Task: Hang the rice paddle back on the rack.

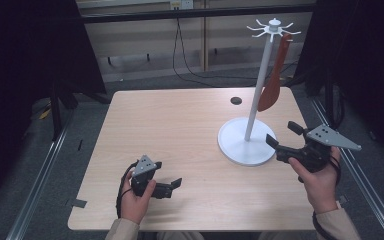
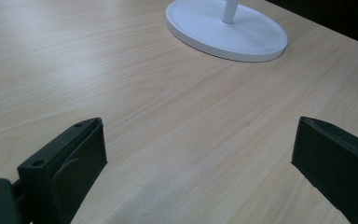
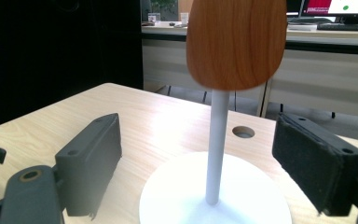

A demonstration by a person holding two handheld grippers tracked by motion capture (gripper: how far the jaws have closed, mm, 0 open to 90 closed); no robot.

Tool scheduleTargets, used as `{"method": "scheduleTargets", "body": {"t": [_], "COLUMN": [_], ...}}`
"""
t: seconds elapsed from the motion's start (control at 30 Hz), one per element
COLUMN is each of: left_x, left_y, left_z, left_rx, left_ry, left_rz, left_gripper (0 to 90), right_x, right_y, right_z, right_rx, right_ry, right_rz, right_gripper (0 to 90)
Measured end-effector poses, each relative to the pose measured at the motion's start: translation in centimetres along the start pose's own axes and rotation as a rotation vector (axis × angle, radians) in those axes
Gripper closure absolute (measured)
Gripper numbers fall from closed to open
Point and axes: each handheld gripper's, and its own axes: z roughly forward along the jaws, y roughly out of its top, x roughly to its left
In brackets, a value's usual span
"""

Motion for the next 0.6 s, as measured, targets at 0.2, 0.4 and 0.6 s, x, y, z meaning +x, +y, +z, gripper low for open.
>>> {"method": "scheduleTargets", "body": {"t": [0.2, 0.4, 0.6], "left_x": [-0.1, -0.1, 0.0], "left_y": [0.0, 0.0, 0.0], "left_z": [-0.1, -0.1, -0.3], "left_rx": [-0.004, -0.004, -0.011], "left_ry": [0.005, -0.002, -0.002], "left_rz": [0.005, 0.003, 0.002], "left_gripper": [2.9, 2.9, 2.9], "right_x": [0.3, 1.0, 1.2], "right_y": [-1.3, -3.3, -5.2], "right_z": [-0.1, -0.3, -0.3], "right_rx": [0.019, 0.047, 0.067], "right_ry": [0.002, 0.011, 0.018], "right_rz": [-0.008, -0.011, 0.010], "right_gripper": [14.4, 13.3, 12.9]}}
